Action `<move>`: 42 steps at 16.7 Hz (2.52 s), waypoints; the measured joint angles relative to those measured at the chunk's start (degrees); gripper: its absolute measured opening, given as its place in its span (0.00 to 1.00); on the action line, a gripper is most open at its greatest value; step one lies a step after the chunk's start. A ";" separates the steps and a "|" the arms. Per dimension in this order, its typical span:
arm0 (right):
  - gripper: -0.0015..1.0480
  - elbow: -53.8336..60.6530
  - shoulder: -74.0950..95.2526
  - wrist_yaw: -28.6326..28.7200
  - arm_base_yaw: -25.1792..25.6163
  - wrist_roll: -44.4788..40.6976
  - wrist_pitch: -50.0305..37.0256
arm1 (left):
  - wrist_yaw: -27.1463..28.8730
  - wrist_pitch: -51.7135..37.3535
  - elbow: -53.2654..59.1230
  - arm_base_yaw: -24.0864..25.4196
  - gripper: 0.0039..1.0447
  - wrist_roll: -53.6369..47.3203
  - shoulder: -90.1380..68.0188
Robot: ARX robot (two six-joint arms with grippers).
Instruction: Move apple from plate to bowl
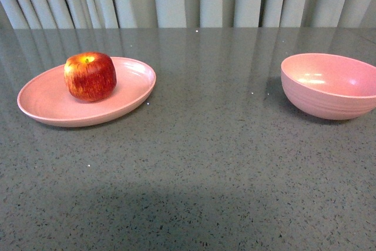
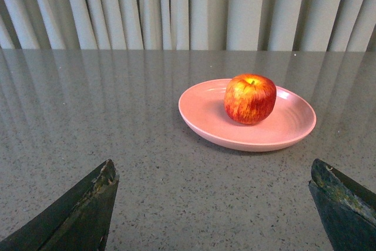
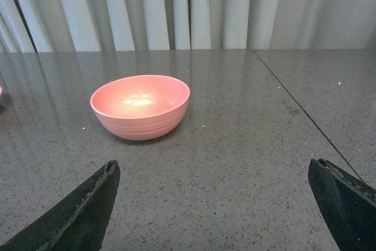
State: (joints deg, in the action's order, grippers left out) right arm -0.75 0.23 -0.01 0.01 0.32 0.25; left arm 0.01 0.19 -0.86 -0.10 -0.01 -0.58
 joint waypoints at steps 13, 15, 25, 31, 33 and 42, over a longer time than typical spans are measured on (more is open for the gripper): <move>0.94 0.00 0.02 0.00 0.00 0.02 0.00 | 0.00 0.00 0.00 0.00 0.94 0.00 0.00; 0.94 0.00 0.00 0.00 0.00 0.00 -0.02 | 0.00 0.00 0.00 0.00 0.94 0.00 0.00; 0.94 0.00 0.00 0.00 0.00 0.00 0.00 | 0.00 0.00 0.00 0.00 0.94 0.00 0.00; 0.94 -0.66 3.74 2.93 1.33 3.82 0.81 | 0.00 0.00 0.00 0.00 0.94 0.00 0.00; 0.94 -2.97 13.05 3.93 2.01 7.52 -6.88 | 0.00 0.00 0.00 0.00 0.94 0.00 0.00; 0.94 -42.01 67.78 7.30 1.46 8.33 -18.84 | 0.00 0.00 0.00 0.00 0.94 0.00 0.00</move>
State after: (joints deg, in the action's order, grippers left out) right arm -42.76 68.01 7.29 1.48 8.64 -18.59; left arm 0.01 0.19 -0.86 -0.10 -0.01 -0.58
